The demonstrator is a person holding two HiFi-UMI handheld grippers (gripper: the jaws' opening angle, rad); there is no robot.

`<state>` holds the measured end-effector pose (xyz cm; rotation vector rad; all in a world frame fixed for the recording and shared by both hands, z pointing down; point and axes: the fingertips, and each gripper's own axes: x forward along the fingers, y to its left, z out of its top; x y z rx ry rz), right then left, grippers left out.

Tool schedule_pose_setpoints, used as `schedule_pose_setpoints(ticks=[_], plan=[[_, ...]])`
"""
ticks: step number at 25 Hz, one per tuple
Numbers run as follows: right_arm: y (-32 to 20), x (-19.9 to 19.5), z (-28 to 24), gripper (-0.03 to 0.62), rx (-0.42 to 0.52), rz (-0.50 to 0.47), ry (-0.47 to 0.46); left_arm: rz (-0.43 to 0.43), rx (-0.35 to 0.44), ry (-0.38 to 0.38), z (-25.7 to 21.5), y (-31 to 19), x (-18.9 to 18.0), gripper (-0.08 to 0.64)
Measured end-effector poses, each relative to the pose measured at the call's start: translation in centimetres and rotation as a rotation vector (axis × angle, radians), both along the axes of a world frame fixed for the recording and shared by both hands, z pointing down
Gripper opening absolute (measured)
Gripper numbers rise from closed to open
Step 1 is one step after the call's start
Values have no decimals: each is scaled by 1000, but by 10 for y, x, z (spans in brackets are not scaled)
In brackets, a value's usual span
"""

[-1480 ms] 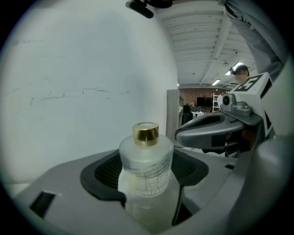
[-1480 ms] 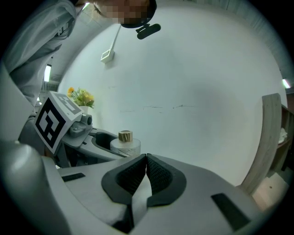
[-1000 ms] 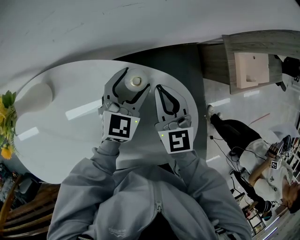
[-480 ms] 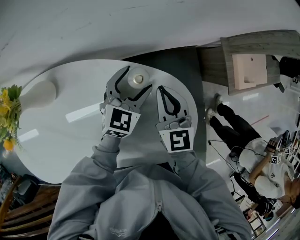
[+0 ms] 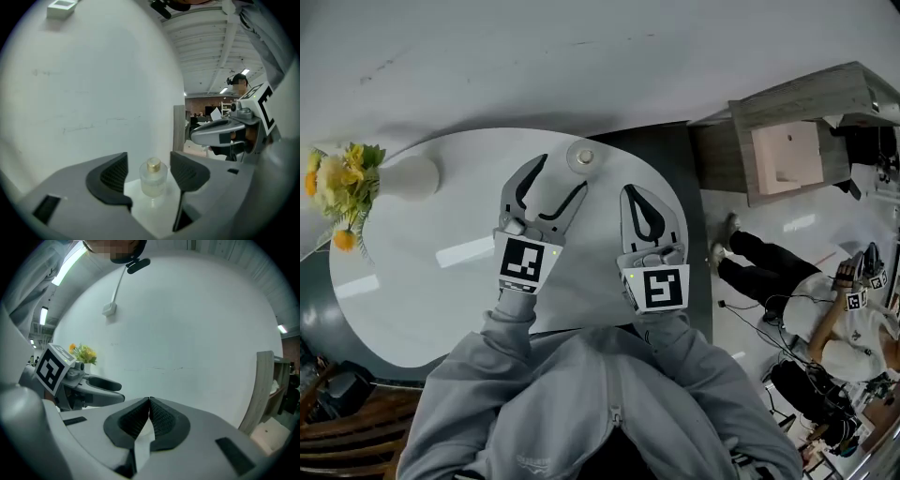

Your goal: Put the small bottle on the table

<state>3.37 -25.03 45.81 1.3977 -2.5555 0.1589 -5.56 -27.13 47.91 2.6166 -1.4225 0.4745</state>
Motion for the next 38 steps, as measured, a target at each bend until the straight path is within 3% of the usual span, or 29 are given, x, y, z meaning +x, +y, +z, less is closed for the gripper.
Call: schedule_pose_setpoints(ticks=[3,10,17,20,28,38], plan=[[4,-2,-28,27,50,-7,-11,-54,78,12,-39,8,-4,140],[38,-10,-107,26,162,-27,-31,-105,225,27,-124,58,-5,20],[79,-7,-151,26,188,-16,-13,-169,210,77,-172,109,-9,8],[98,-1,-170,26,197,-5,-16,-204,257,122,-194,127,-13,8],[134,8,-205,26,230,-16,-40,-243,301,120,-225,165,-11,8],[149,5,-205,26,227,-42,-23,-251,304,124,-230,179,-14,8]])
